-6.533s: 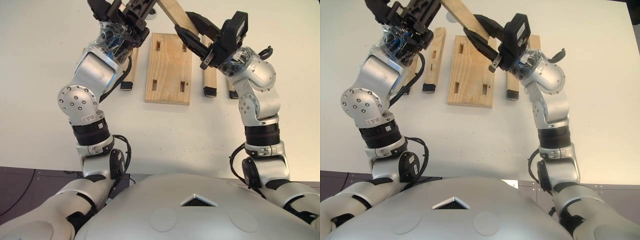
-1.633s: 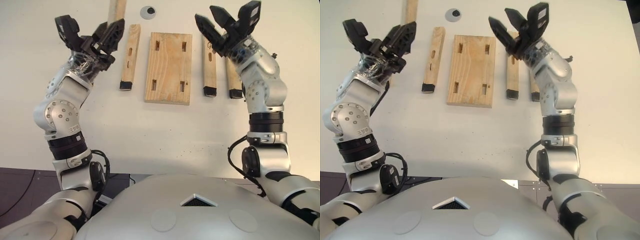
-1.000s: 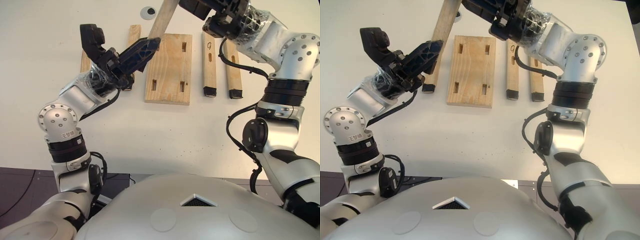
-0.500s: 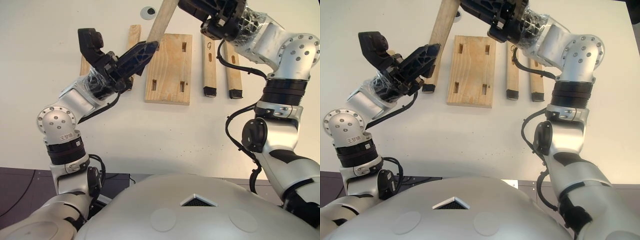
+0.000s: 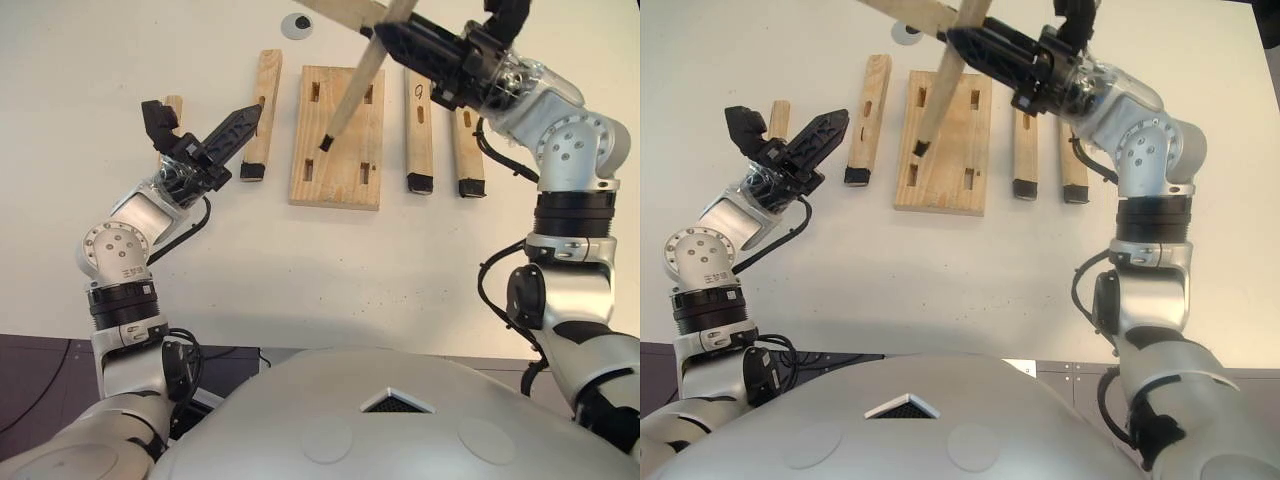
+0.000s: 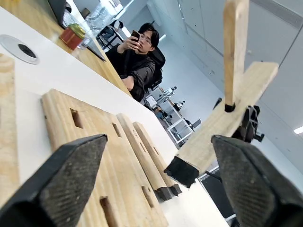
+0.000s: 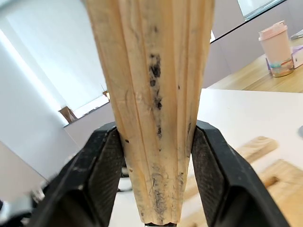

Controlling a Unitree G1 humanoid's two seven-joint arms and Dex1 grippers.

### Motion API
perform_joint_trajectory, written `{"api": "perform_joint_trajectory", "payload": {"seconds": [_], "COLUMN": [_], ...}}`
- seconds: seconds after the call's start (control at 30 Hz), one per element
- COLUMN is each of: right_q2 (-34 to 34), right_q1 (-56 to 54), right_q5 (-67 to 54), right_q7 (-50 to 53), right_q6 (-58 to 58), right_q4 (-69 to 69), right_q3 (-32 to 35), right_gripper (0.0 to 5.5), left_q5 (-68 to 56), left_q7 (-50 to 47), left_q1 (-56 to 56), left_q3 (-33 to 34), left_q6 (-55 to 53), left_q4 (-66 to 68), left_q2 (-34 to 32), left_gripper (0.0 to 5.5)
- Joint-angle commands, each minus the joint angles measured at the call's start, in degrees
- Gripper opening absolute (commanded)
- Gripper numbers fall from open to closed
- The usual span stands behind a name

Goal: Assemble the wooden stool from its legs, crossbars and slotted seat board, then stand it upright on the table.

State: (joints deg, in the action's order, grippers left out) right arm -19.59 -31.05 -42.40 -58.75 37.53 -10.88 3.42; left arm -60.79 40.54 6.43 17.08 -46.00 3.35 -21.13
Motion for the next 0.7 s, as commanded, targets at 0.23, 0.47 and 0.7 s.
{"api": "perform_joint_trajectory", "payload": {"seconds": [0.23,0.47,0.7], "right_q2": [-3.65,-5.23,-5.94], "right_q1": [4.2,3.92,5.45], "right_q5": [12.48,13.13,15.28], "right_q7": [-10.82,-12.16,-13.29], "right_q6": [-17.26,-18.75,-21.0], "right_q4": [-1.57,-2.33,-2.34], "right_q3": [-6.17,-4.51,-5.61], "right_gripper": [2.03,2.03,2.03], "left_q5": [9.67,10.88,11.45], "left_q7": [-8.54,-8.29,-8.48], "left_q1": [4.91,4.34,3.84], "left_q3": [4.11,3.95,3.43], "left_q6": [11.9,11.33,10.85], "left_q4": [6.46,6.04,5.48], "left_q2": [3.08,3.58,4.37], "left_gripper": [4.04,4.04,4.04]}}
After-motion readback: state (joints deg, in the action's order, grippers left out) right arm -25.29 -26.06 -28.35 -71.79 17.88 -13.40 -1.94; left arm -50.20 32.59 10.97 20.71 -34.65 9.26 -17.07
